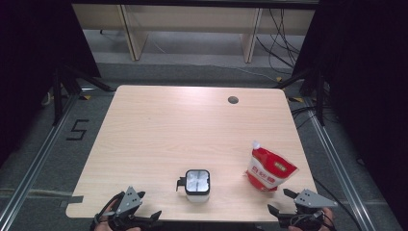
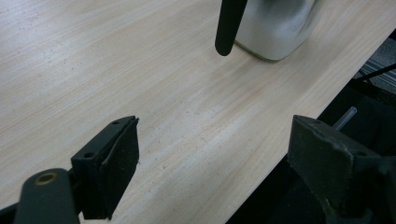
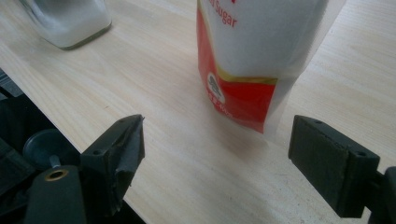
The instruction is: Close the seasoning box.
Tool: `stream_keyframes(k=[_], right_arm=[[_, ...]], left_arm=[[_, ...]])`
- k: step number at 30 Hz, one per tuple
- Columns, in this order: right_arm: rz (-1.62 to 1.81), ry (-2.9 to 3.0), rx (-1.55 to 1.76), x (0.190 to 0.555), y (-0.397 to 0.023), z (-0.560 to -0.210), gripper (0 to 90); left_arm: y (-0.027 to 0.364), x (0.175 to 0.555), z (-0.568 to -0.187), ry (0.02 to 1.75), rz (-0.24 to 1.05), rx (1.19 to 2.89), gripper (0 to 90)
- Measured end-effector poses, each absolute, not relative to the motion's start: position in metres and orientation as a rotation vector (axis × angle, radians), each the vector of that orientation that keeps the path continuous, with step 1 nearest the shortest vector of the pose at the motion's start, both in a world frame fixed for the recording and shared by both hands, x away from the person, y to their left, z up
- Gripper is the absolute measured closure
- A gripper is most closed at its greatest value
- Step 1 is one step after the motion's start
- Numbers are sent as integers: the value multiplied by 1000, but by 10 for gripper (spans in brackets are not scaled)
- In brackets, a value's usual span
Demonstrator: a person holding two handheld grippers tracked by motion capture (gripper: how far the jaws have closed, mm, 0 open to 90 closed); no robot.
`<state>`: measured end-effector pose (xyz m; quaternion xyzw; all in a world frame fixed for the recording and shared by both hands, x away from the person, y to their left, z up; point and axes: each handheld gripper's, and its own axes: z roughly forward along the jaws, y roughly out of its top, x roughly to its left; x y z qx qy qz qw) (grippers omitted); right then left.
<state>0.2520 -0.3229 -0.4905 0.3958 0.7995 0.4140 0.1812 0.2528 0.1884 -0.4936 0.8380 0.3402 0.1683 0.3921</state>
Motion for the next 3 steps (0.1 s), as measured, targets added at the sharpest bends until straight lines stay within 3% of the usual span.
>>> stream_keyframes(k=[3], right_arm=[[1175,2277,1116,253,-323,-491,193]], left_arm=[[189,254,-493,850,428,2135,162]])
